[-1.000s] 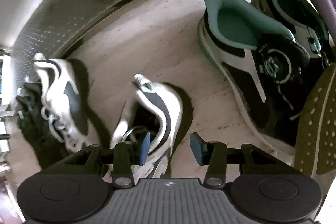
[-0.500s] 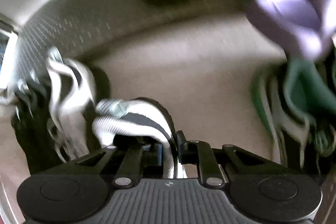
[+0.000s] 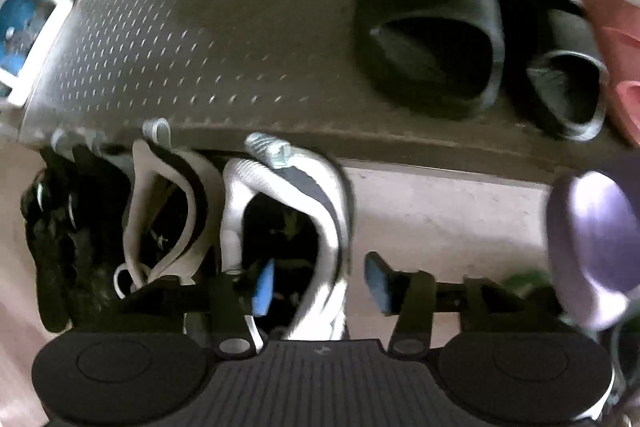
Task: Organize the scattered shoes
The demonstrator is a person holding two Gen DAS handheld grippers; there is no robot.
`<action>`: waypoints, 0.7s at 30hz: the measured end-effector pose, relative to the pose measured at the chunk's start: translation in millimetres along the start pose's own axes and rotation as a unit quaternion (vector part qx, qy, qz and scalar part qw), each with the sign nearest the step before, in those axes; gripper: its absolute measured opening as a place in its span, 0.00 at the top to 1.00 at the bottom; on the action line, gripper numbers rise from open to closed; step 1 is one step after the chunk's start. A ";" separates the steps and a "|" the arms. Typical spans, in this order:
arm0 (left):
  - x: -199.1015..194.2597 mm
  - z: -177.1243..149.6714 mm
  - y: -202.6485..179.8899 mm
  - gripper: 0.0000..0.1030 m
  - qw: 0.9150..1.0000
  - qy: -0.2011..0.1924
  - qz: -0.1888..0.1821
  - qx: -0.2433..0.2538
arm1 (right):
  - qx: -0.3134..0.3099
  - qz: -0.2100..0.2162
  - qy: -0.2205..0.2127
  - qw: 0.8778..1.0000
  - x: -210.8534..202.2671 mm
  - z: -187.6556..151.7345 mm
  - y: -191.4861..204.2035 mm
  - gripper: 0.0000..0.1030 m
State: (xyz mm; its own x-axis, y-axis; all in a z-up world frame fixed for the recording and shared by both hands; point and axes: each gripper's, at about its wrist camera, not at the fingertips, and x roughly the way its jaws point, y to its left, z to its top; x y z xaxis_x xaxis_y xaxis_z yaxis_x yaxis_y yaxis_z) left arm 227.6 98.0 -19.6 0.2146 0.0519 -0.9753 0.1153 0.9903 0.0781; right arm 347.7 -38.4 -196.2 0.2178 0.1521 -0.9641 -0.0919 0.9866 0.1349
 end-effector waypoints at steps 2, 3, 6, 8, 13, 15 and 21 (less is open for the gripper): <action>-4.4 1.9 0.4 0.11 1.000 -0.008 0.001 -0.005 | 0.000 0.005 -0.014 1.000 -16.0 -2.3 -10.4 0.38; -7.1 2.8 1.2 0.11 1.000 -0.013 0.001 -0.010 | 0.000 0.004 -0.025 1.000 -23.5 -3.5 -15.4 0.42; -12.4 2.8 6.5 0.10 0.999 -0.020 0.002 -0.028 | 0.012 0.006 -0.041 0.999 -35.3 -5.3 -28.4 0.65; -13.4 1.8 11.7 0.10 0.999 -0.021 0.004 -0.036 | 0.033 0.012 -0.037 0.999 -31.3 -4.7 -34.4 0.64; -10.1 0.1 28.1 0.10 0.998 -0.015 0.018 -0.056 | 0.041 0.013 -0.041 0.998 -9.8 -0.6 -17.0 0.51; -7.7 0.9 34.6 0.10 0.998 -0.012 0.024 -0.064 | 0.015 -0.011 -0.039 0.999 9.0 4.4 1.1 0.51; -5.0 3.6 41.5 0.10 0.997 -0.011 0.026 -0.073 | -0.046 -0.063 0.003 0.997 39.2 -5.9 28.6 0.82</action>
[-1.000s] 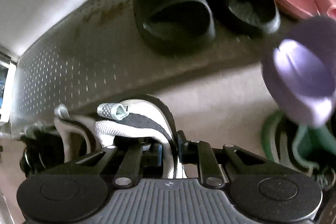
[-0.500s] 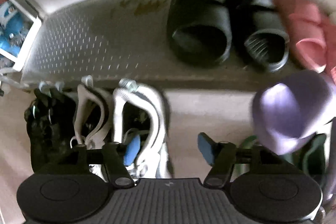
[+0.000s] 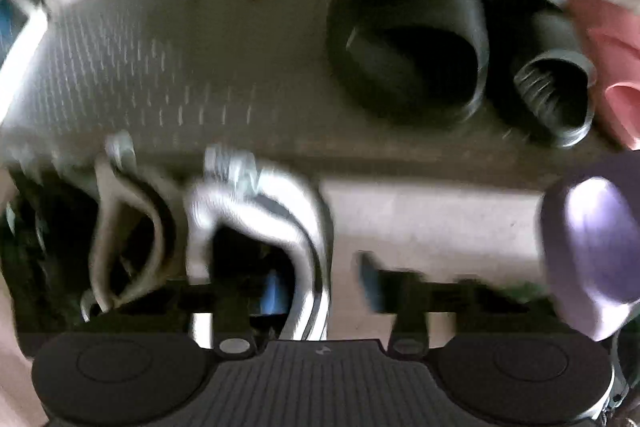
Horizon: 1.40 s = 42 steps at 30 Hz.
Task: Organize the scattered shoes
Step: 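Release the sneaker and raise right gripper away from the row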
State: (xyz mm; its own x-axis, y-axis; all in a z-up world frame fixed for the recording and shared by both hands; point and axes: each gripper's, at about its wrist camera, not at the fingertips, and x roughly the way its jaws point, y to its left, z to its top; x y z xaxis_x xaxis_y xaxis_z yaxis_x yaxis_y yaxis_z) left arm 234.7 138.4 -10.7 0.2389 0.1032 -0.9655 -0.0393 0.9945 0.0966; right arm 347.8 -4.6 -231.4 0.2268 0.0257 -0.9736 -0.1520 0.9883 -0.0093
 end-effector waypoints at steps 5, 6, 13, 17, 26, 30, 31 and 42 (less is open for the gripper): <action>2.6 -3.3 -1.9 0.10 1.000 0.007 -0.010 0.007 | 0.039 0.005 0.029 0.999 8.1 0.2 -2.6 0.80; 3.2 -3.3 -2.0 0.10 1.000 0.008 -0.009 0.007 | 0.060 0.024 0.017 0.998 8.0 0.7 -7.9 0.76; -10.8 6.6 -12.1 0.10 1.000 -0.015 -0.019 0.009 | 0.034 0.057 -0.028 0.997 -79.4 0.1 -28.2 0.37; -22.5 14.2 -32.9 0.10 0.999 -0.030 -0.032 0.025 | 0.055 0.087 -0.050 0.993 -170.1 -25.8 -73.8 0.33; -52.2 -9.0 -92.4 0.10 0.994 -0.064 -0.055 0.073 | 0.126 0.117 -0.159 0.972 -330.5 -150.8 -186.5 0.07; -54.2 -33.0 -108.6 0.10 0.996 -0.060 -0.009 0.063 | 0.126 0.125 -0.175 0.968 -305.2 -160.3 -200.6 0.07; -55.9 -40.0 -111.5 0.10 0.997 -0.054 -0.009 0.059 | 0.127 0.124 -0.178 0.968 -296.6 -162.3 -203.6 0.08; -59.0 -99.9 -128.9 0.05 0.997 -0.057 -0.028 0.040 | 0.143 0.146 -0.160 0.966 -285.8 -153.8 -206.4 0.07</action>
State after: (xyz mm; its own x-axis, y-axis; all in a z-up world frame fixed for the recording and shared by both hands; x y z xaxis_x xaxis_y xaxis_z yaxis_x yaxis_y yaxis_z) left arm 128.8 2.6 9.7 0.3476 0.0445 -0.9366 0.0530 0.9963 0.0670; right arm 166.4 -239.0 13.6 0.5077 0.3088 -0.8043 0.0074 0.9320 0.3624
